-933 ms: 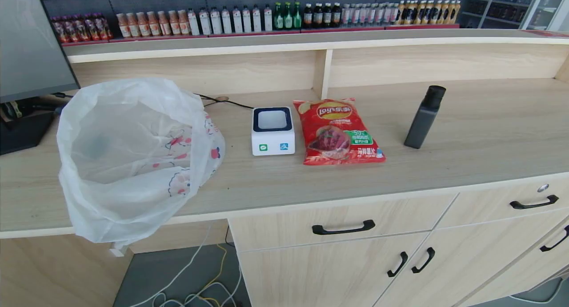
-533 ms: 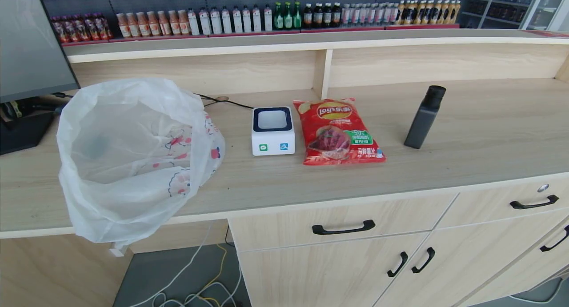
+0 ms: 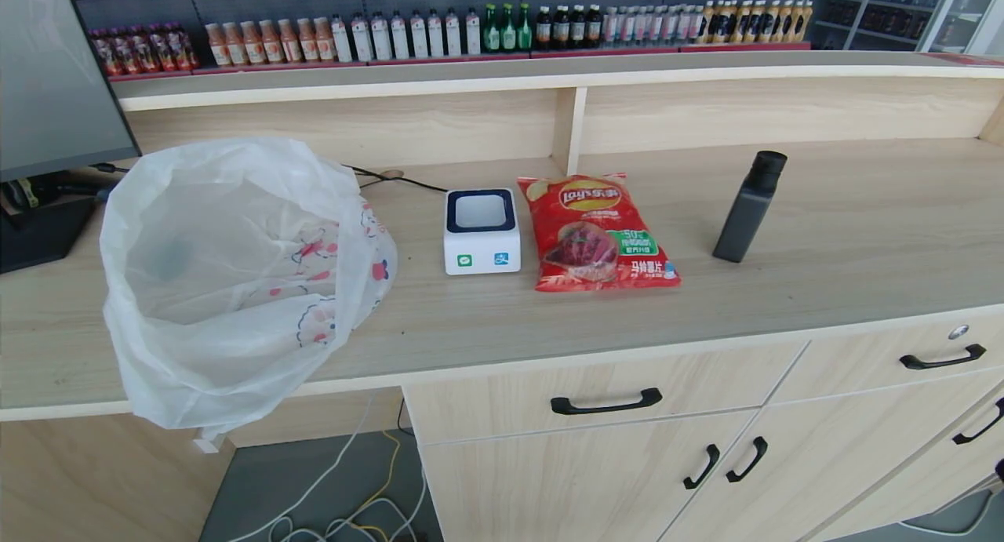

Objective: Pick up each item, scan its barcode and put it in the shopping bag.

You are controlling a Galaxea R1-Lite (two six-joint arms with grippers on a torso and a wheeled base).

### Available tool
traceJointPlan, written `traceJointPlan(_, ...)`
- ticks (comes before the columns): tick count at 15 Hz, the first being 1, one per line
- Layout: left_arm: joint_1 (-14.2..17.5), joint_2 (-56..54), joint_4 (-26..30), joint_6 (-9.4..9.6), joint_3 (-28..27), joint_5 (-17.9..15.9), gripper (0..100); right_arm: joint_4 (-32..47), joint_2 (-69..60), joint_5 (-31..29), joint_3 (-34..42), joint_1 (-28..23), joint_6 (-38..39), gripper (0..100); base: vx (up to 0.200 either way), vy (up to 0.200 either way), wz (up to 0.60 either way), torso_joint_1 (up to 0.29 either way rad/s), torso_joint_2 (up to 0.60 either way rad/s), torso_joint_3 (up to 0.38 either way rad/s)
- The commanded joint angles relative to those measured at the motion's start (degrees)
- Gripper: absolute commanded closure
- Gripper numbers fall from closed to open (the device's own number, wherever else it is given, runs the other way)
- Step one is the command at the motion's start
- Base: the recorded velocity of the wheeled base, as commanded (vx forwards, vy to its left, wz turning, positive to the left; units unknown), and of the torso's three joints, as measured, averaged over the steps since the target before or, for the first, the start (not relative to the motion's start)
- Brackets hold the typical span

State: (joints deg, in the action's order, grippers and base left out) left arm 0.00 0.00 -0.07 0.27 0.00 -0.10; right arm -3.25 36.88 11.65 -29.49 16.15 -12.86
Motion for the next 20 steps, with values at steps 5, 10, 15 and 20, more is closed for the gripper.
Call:
traceJointPlan(5, 0.0, 0.0, 0.0, 0.0, 0.0, 0.0, 0, -15.1, 26.6, -0.3, -10.2, 10.4, -5.1, 0, 0.0, 0.0, 0.0, 0.0, 0.0, 0.0)
traceJointPlan(10, 0.0, 0.0, 0.0, 0.0, 0.0, 0.0, 0, -27.9, 41.3, -7.4, -16.3, 20.3, -0.1, 0, 0.0, 0.0, 0.0, 0.0, 0.0, 0.0)
traceJointPlan(15, 0.0, 0.0, 0.0, 0.0, 0.0, 0.0, 0, -31.2, 48.0, -11.2, -21.8, 22.0, 4.1, 0, 0.0, 0.0, 0.0, 0.0, 0.0, 0.0)
traceJointPlan(20, 0.0, 0.0, 0.0, 0.0, 0.0, 0.0, 0, -37.8, 55.6, -14.4, -26.7, 22.9, 10.5, 0, 0.0, 0.0, 0.0, 0.0, 0.0, 0.0)
